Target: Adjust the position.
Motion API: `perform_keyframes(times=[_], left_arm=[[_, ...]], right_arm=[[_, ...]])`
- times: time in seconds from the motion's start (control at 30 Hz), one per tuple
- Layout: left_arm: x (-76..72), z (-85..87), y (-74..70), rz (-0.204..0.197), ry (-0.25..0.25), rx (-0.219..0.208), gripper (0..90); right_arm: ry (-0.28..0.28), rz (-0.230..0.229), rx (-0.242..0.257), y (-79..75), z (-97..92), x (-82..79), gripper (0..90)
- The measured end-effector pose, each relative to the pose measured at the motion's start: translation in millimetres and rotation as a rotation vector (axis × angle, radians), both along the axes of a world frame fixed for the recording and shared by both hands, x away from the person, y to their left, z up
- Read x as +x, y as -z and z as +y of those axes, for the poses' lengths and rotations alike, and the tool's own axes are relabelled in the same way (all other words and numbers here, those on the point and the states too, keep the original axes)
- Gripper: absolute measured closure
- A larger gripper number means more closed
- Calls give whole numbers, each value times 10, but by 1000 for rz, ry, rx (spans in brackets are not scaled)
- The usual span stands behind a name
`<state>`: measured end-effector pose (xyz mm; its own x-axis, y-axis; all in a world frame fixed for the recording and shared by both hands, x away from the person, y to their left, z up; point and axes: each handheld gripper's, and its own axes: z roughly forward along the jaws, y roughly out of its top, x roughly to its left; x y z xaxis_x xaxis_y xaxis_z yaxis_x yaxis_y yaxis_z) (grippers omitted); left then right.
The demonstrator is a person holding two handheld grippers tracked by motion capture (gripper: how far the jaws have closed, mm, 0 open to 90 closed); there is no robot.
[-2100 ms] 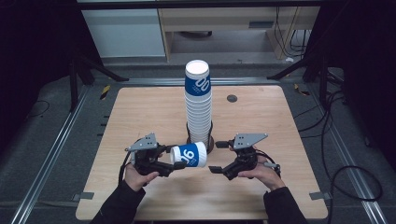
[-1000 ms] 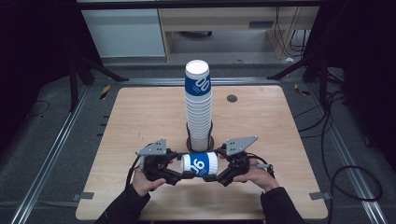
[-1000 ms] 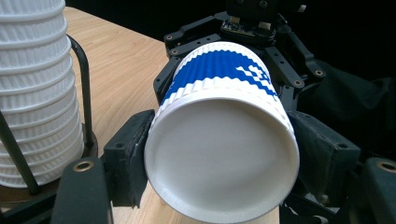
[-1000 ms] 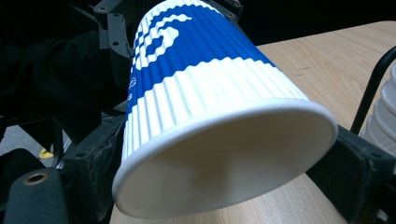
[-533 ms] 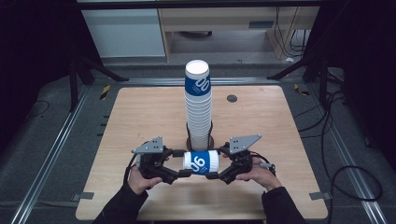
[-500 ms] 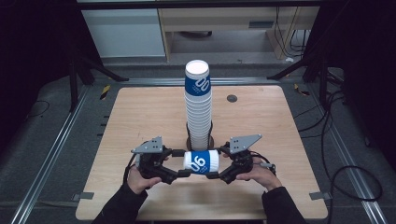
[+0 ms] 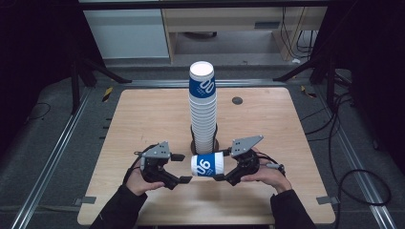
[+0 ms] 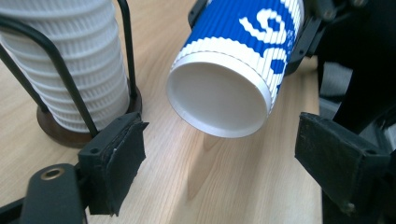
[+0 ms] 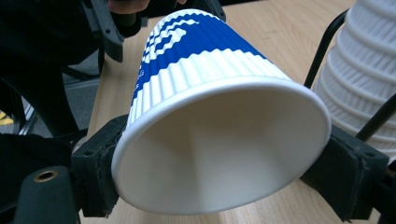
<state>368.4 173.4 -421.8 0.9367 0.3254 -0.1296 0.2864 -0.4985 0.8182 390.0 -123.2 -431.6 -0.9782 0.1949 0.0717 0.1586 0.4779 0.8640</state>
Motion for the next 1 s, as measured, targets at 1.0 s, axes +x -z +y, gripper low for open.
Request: perform_keyframes(times=[1.0], left_arm=[[-70,-286,216,-17,120,185,243]], right_arm=[[-119,34,-167,138,380,-69,154]])
